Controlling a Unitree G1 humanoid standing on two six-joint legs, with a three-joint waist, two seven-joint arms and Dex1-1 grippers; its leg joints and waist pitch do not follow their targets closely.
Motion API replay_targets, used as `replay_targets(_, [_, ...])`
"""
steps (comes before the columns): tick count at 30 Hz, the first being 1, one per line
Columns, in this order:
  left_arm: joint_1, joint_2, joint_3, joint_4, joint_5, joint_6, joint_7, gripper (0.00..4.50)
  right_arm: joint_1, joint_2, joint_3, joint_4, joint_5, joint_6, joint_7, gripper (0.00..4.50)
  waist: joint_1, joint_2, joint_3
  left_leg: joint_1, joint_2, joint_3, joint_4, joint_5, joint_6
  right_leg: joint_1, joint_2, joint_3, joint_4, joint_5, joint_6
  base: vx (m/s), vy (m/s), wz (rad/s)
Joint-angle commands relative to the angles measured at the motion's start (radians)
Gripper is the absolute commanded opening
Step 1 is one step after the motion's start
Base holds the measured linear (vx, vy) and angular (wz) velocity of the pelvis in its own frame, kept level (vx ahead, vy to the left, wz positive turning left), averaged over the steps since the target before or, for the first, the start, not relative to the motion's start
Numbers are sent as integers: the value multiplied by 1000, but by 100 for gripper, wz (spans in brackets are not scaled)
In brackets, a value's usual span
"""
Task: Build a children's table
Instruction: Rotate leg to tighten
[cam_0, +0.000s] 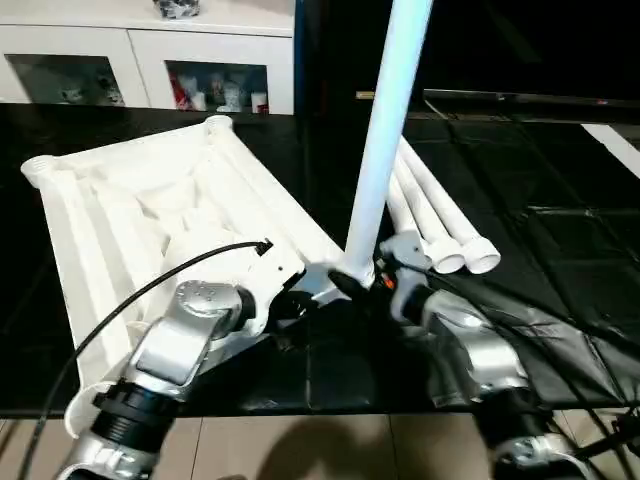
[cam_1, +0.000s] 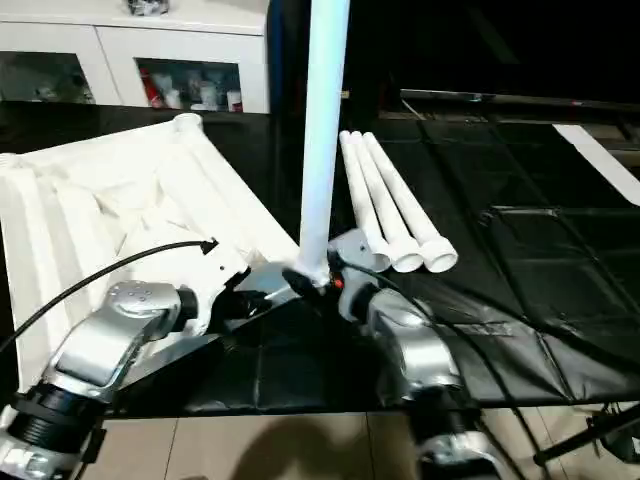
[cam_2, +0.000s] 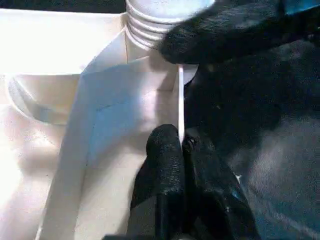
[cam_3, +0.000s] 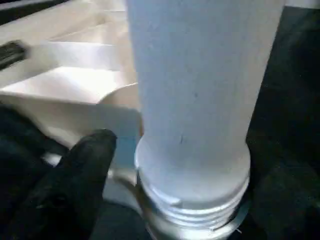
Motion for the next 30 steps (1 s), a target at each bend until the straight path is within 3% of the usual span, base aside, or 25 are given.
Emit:
replay_targets(1, [-7, 21, -13, -8, -39, -72, -81, 0, 4, -31, 6, -43, 33, -8, 92, 441, 1, 12, -60, -1, 35, -11, -66, -218, 42, 55, -78, 55, -85, -270, -153, 0, 0, 0])
replay_targets(4, [-8, 82, -27, 12, -40, -138, -169, 0, -1, -100, 1, -62, 55, -7, 189, 441, 6, 17, -59, 4, 36, -11, -64, -226, 48, 52, -80, 56, -86, -282, -156, 0, 0, 0])
replay_targets(7, [-18, 139, -49, 36, -50, -176, -270, 0, -10, -173, 15, -87, 93, 25, 331, 441, 12, 17, -60, 6, 37, -10, -64, -221, 48, 53, -78, 54, -82, -260, -169, 0, 0, 0])
replay_targets(11, [-37, 172, -74, 75, -47, -227, -331, 0, -25, -222, 47, -92, 104, 33, 437, 441, 18, 14, -60, 3, 38, -10, -63, -214, 49, 56, -82, 55, -81, -265, -176, 0, 0, 0])
replay_targets(13, [-50, 184, -92, 108, -41, -271, -364, 0, -42, -240, 68, -76, 94, 15, 478, 441, 22, 8, -61, 4, 37, -9, -62, -205, 51, 55, -81, 53, -81, -273, -173, 0, 0, 0])
replay_targets(15, [-55, 188, -98, 122, -39, -291, -378, 0, -49, -245, 75, -67, 90, 6, 490, 441, 27, 11, -61, 6, 39, -9, -61, -209, 46, 53, -83, 54, -81, -290, -169, 0, 0, 0])
replay_targets(16, [-61, 194, -107, 137, -37, -311, -400, 0, -61, -247, 82, -55, 90, 1, 506, 441, 26, 4, -61, 4, 39, -8, -61, -207, 45, 54, -83, 54, -80, -289, -169, 0, 0, 0])
replay_targets(18, [-68, 200, -119, 151, -33, -333, -426, 0, -77, -243, 90, -39, 92, -3, 525, 441, 28, 6, -62, 5, 40, -10, -61, -206, 43, 52, -85, 53, -78, -294, -170, 0, 0, 0])
replay_targets(20, [-76, 207, -131, 168, -27, -360, -453, 0, -94, -236, 95, -25, 97, -5, 549, 441, 28, 0, -63, 4, 42, -9, -61, -195, 41, 55, -85, 54, -74, -265, -177, 0, 0, 0])
replay_targets(22, [-79, 209, -136, 175, -24, -371, -464, 0, -101, -232, 97, -21, 103, 1, 561, 441, 32, 3, -63, 5, 41, -8, -60, -196, 43, 53, -85, 54, -74, -266, -179, 0, 0, 0])
replay_targets(24, [-89, 213, -149, 195, -14, -399, -480, 0, -110, -227, 105, -20, 118, 18, 596, 414, 37, -1, -64, 3, 42, -8, -61, -186, 44, 55, -85, 53, -71, -254, -179, 0, 0, 0])
replay_targets(30, [-114, 209, -158, 242, -9, -442, -494, 0, -118, -230, 125, -14, 137, 33, 639, 362, 47, 1, -64, 5, 43, -7, -60, -190, 38, 54, -87, 54, -73, -269, -172, 0, 0, 0])
